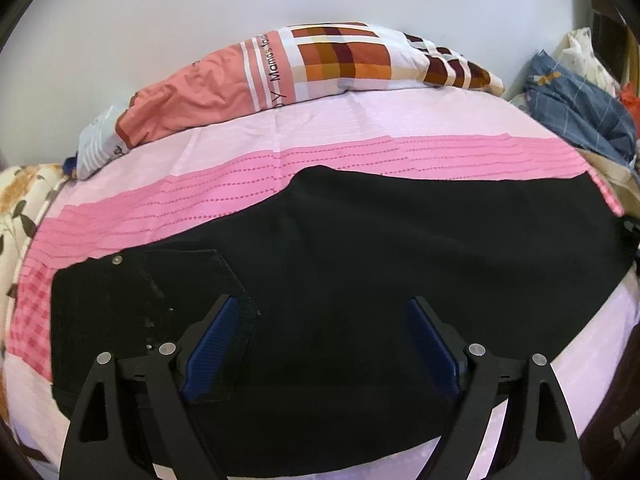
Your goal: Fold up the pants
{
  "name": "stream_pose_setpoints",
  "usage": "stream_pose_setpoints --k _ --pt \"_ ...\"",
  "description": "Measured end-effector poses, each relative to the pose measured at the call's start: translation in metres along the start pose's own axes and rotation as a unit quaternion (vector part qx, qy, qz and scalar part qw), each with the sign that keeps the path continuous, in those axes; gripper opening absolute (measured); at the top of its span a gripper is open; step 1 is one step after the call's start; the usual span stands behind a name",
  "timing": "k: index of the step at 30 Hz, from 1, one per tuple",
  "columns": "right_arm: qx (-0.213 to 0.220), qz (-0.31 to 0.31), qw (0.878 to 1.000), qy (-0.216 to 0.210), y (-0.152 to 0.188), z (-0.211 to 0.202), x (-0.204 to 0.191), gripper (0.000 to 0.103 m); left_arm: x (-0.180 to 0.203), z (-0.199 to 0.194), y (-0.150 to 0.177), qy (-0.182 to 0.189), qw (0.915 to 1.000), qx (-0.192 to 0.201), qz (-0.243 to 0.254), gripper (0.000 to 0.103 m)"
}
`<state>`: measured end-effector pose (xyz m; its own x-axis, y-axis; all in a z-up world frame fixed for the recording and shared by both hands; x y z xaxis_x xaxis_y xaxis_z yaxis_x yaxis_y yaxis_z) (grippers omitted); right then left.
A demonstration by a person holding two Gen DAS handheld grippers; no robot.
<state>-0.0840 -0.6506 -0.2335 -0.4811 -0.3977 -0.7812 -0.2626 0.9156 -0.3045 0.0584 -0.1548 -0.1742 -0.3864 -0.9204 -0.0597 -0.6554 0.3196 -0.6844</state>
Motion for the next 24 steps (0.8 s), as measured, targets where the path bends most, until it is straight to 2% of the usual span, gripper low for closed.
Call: stream_pose_setpoints --k 4,7,9,13,16,20,24 --pt "0.002 0.028 1.000 -0.004 0.001 -0.001 0.013 0.006 0.001 -0.001 -0.001 -0.009 0.9999 0.000 0.011 0.087" --pt "0.000 0.015 1.000 -0.009 0.003 -0.005 0.009 0.008 0.002 0.000 -0.001 -0.008 0.9999 -0.002 0.013 0.088" --pt "0.006 0.013 1.000 0.008 0.002 -0.007 0.010 0.010 0.003 0.001 0.000 -0.007 0.9999 -0.005 0.013 0.088" --pt "0.008 0.030 0.999 -0.007 0.001 -0.007 0.010 0.013 0.005 0.002 0.001 -0.007 0.9998 -0.010 0.016 0.088" --pt "0.000 0.041 0.999 -0.024 0.001 -0.005 0.010 0.013 0.006 0.003 0.002 -0.004 0.9998 -0.012 0.017 0.089" --pt "-0.005 0.079 0.994 -0.069 0.000 -0.010 0.016 0.015 0.006 -0.001 0.001 0.001 0.9998 -0.006 0.017 0.089" --pt "0.007 0.129 0.984 -0.124 -0.001 -0.022 0.027 0.015 0.005 0.001 0.004 0.004 0.9998 -0.015 0.014 0.090"
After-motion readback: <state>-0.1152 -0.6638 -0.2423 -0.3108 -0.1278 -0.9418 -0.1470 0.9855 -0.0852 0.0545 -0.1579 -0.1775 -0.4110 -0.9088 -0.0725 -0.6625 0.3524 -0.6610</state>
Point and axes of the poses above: each gripper's, at about its wrist camera, not at the fingertips, and z roughly the way its jaws point, x to its right, y to its underside, the point moved 7 cm from there along z, roughly the way its jaws point, and after that the axes turned 5 degrees about x, right-handed, at the moved point
